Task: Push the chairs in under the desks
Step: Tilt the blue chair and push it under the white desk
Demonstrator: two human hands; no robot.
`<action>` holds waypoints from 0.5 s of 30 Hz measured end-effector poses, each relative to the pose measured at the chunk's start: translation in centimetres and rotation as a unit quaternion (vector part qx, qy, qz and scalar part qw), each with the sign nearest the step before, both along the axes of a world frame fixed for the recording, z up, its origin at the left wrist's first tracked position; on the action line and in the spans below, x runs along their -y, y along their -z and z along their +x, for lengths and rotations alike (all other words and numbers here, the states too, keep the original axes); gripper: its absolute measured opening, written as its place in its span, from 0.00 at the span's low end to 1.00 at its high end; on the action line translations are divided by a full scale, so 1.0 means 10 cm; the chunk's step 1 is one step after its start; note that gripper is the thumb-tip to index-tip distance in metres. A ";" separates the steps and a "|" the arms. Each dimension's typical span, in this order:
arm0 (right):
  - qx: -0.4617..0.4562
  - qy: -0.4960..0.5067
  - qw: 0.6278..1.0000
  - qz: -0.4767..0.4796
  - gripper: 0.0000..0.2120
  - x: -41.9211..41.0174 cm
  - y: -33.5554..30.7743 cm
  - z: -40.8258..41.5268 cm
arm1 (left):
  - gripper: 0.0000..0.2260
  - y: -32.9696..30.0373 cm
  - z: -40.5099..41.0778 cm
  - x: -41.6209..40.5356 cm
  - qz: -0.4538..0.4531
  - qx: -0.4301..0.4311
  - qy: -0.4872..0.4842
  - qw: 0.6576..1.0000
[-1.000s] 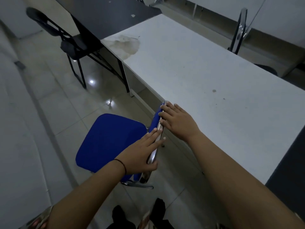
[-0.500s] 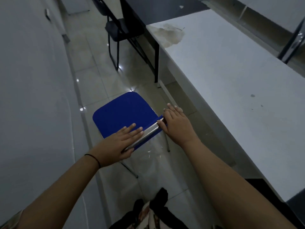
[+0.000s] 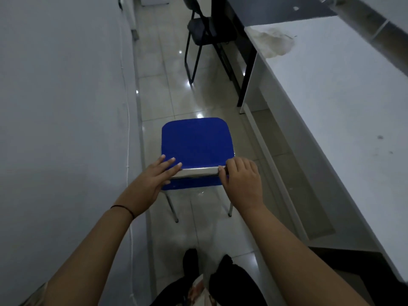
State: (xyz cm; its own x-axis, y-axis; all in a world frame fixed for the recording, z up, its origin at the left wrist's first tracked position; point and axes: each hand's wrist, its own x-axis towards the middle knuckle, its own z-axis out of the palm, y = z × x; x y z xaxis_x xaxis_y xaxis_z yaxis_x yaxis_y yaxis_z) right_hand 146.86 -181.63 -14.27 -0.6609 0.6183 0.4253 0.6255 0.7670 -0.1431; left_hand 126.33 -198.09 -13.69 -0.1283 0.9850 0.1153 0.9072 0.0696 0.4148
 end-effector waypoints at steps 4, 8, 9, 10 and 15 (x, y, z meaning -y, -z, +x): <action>0.020 -0.015 1.000 -0.008 0.14 0.05 0.09 0.16 | 0.25 -0.11 0.14 -0.03 -0.017 0.036 -0.054 0.998; 0.070 -0.048 0.995 -0.051 0.21 0.03 0.07 0.24 | 0.29 -0.19 0.45 -0.16 -0.052 0.008 -0.108 0.993; 0.085 -0.055 0.993 -0.066 0.22 0.00 0.05 0.24 | 0.31 -0.19 0.51 -0.20 -0.062 -0.023 -0.110 0.992; 0.100 -0.061 0.990 -0.078 0.24 -0.02 0.02 0.24 | 0.32 -0.18 0.56 -0.24 -0.070 -0.050 -0.114 0.990; 0.168 -0.083 0.978 -0.095 0.32 -0.12 -0.11 0.22 | 0.33 -0.15 0.56 -0.26 -0.100 -0.095 -0.173 0.975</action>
State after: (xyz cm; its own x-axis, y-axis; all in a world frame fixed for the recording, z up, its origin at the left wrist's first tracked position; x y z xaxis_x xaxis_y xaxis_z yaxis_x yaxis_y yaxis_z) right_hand 149.05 -180.42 -13.17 -0.8417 0.5371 0.0549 0.5304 0.8416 -0.1018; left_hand 131.89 -195.46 -12.19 -0.4515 0.8921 -0.0201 0.8744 0.4468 0.1892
